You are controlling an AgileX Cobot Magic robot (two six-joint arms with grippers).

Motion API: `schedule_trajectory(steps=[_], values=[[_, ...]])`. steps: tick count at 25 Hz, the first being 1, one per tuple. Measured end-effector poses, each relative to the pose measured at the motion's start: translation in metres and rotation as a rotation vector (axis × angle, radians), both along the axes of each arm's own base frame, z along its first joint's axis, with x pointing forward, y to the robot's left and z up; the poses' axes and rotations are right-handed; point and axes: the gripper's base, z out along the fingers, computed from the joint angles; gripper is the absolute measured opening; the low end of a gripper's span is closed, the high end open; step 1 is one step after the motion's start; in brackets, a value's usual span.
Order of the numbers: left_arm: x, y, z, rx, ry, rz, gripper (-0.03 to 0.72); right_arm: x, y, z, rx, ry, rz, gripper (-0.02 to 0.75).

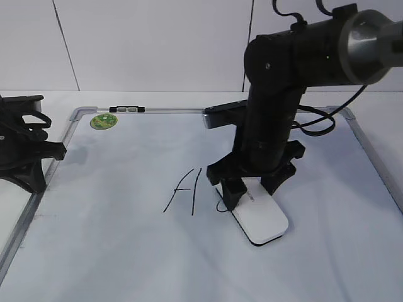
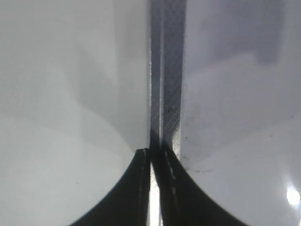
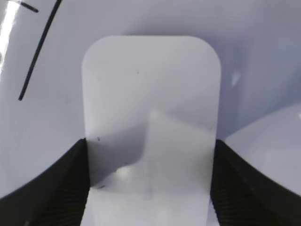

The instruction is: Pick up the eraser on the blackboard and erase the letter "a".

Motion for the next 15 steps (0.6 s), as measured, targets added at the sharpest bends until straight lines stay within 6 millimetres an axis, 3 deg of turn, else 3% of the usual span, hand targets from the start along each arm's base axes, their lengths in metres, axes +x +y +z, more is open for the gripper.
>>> schedule_trajectory(steps=[6,15], values=[[0.001,0.0,0.0,0.0,-0.007,0.001,0.017,0.011,-0.02,-0.001,0.0,0.003,-0.062,0.533],[0.001,0.0,0.0,-0.001,-0.009,0.001,0.017,0.01,-0.017,-0.001,0.01,0.009,-0.057,0.533]])
